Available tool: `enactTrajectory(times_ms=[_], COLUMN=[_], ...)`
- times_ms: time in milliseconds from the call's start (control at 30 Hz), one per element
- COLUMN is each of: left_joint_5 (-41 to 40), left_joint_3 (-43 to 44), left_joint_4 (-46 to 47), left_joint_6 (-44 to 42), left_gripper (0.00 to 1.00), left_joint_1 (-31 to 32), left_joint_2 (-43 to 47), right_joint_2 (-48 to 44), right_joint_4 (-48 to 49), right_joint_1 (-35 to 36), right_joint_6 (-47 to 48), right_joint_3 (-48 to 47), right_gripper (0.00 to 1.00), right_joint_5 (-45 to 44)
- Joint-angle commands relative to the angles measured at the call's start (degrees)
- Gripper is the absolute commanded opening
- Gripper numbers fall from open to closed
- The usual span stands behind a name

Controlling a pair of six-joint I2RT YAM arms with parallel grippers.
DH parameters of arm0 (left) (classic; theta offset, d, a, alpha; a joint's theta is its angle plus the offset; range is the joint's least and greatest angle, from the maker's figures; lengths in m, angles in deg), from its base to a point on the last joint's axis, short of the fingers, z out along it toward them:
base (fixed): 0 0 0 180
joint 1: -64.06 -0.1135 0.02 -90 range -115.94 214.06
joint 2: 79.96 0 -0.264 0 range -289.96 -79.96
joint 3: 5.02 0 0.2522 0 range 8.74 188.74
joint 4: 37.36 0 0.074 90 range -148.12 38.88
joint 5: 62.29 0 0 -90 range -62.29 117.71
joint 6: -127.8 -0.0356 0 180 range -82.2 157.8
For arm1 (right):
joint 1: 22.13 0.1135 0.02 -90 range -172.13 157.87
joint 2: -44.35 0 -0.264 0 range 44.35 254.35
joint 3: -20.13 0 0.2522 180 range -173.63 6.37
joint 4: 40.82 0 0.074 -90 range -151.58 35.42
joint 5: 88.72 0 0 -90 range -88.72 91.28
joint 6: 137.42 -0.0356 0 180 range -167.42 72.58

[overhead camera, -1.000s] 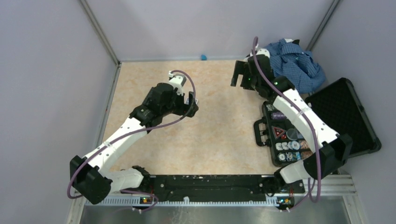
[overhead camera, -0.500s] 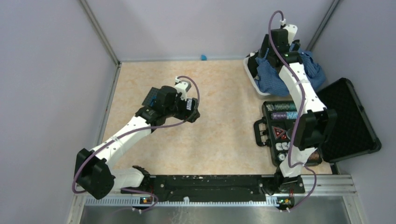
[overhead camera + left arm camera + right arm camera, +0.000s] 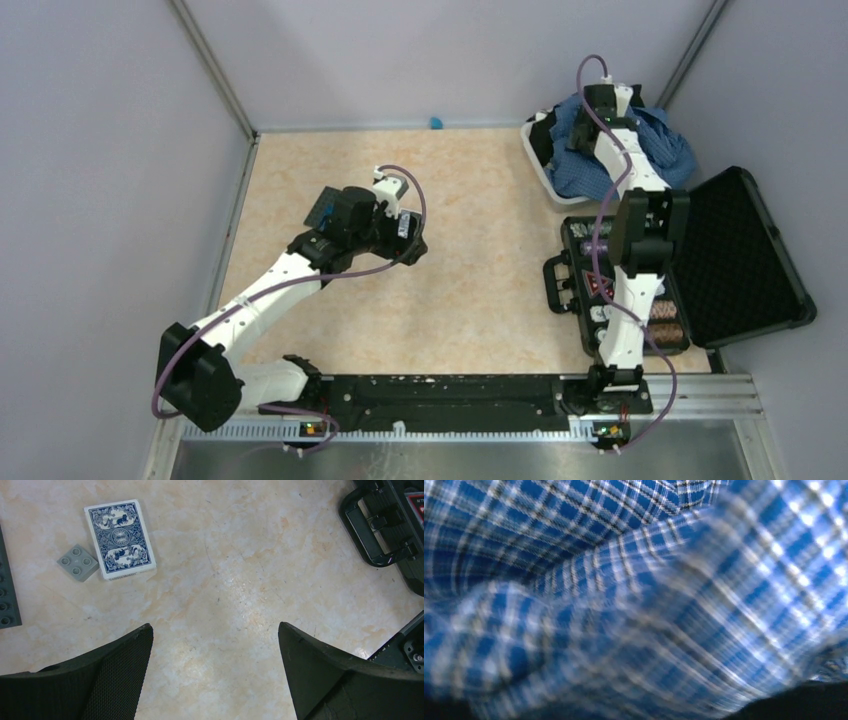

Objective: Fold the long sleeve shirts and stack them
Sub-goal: Pick up the shirt from the bin, then place the shirt at the center of the board.

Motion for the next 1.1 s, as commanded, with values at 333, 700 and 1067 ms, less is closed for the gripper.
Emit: enactTrajectory(times_ms=[333,700,1067], left_joint_5=[1.25,5.18,5.95], left_joint_3=[-0.16,1.07,6.07], left_joint_4=[2.99,3.54,2.02], left_joint_6=[-0.85,-0.18,2.34], left_gripper=[0.99,0.99,0.99], left_joint_1=[-1.35,-1.69,-1.78], left_joint_2=[2.42,1.91,3.66], right_joint_2=[-8.09,-32.94,-44.23], right_joint_4=[-9.93,9.48,24.3], right_joint_1=[0.61,13.87,14.63], right_joint_6=[-2.06,1.76,-14.86], right_joint_3=[-29.47,-23.8,-13.58], right_gripper=[0.0,0.0,0.0], right_joint_5=[10.67,25.83,39.43])
